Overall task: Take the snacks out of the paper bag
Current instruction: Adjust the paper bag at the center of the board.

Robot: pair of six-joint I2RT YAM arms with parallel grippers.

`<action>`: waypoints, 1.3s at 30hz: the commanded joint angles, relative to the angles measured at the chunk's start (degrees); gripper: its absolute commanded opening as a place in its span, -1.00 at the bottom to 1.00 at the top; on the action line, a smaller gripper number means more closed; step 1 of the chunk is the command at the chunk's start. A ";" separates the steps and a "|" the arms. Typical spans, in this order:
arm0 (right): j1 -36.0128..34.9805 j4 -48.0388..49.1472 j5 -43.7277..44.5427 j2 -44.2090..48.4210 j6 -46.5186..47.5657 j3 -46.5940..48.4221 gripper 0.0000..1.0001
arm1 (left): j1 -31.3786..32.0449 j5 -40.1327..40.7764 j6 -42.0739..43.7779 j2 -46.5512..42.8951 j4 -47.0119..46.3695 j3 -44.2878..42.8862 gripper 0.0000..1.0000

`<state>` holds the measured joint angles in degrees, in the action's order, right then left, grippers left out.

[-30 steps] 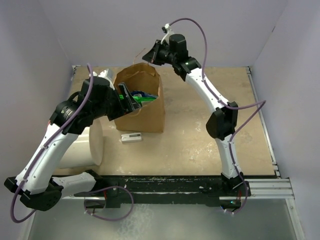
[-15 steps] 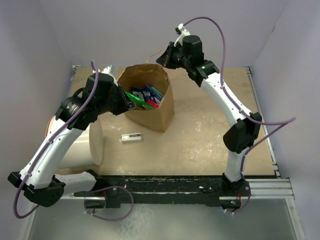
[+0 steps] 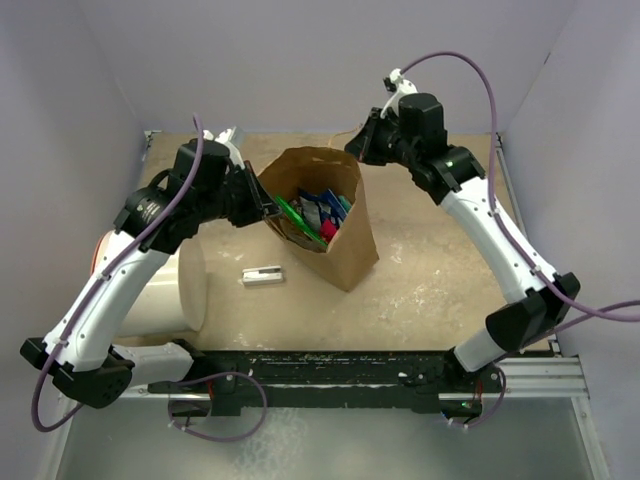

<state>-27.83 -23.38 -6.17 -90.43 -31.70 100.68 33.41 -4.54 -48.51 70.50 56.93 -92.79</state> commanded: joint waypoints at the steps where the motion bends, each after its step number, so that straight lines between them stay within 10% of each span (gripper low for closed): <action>1: 0.06 1.34 2.87 7.53 0.23 -0.70 -1.00 | -0.74 -2.24 1.59 -2.20 -2.25 -3.06 -1.00; 13: -0.58 -2.19 -8.66 14.12 -2.57 -8.59 -1.00 | -9.91 -7.19 4.26 -5.93 0.82 -0.30 -1.00; 39: -14.42 9.95 -10.40 8.34 -13.93 -11.48 -0.99 | -10.72 14.67 15.89 -2.68 16.87 -15.47 -1.00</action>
<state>-42.00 -17.37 -16.05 -85.12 -44.58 87.66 23.16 8.64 -34.92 68.25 77.89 -106.30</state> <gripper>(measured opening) 0.008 0.009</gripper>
